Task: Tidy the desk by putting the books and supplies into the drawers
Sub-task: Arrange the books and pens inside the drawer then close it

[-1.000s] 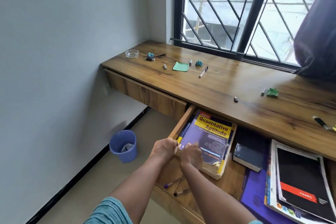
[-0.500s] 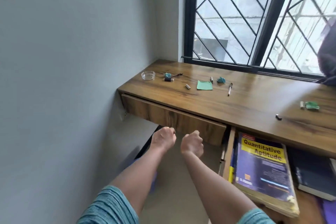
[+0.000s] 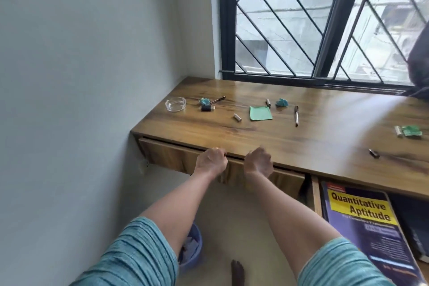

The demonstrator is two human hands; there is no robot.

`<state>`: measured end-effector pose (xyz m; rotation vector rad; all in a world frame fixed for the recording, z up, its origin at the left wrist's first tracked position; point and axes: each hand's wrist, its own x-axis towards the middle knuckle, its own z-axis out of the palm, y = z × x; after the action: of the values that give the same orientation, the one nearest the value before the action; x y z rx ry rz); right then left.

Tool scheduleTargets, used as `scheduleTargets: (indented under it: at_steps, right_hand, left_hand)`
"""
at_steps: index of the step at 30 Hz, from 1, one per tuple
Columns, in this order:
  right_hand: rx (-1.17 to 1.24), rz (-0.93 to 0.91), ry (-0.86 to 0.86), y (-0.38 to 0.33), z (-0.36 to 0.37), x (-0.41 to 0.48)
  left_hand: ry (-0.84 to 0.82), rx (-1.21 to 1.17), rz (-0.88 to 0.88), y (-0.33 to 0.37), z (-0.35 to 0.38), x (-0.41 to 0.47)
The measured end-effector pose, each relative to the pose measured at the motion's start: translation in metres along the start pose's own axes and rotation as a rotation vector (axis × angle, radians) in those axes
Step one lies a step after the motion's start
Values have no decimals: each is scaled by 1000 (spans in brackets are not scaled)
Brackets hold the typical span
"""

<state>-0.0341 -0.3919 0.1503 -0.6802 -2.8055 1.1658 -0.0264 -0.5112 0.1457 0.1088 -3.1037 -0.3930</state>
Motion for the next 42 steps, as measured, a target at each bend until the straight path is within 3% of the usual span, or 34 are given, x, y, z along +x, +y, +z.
scheduleTargets:
  at_steps: [7, 13, 20, 23, 28, 31, 34, 39, 42]
  right_hand:
    - [49, 96, 161, -25, 15, 149]
    - [17, 158, 330, -36, 10, 269]
    - [-229, 193, 361, -23, 28, 342]
    - [-229, 241, 334, -20, 36, 345]
    - [-326, 141, 292, -9, 36, 342]
    - [-386, 123, 238, -7, 25, 333]
    - [-434, 158, 163, -3, 12, 316]
    - [-433, 229, 127, 11, -10, 267]
    - [-392, 210, 132, 20, -21, 226]
  left_hand:
    - [-11, 69, 20, -2, -11, 156]
    - [-54, 51, -71, 5, -8, 303]
    - [-92, 137, -203, -11, 26, 400]
    - [-101, 201, -267, -18, 37, 407]
    - [-85, 237, -229, -18, 33, 403]
    - [-27, 139, -190, -10, 23, 398]
    - [88, 28, -45, 10, 9, 382]
    - [287, -222, 78, 36, -12, 323]
    - [310, -359, 135, 43, -18, 276]
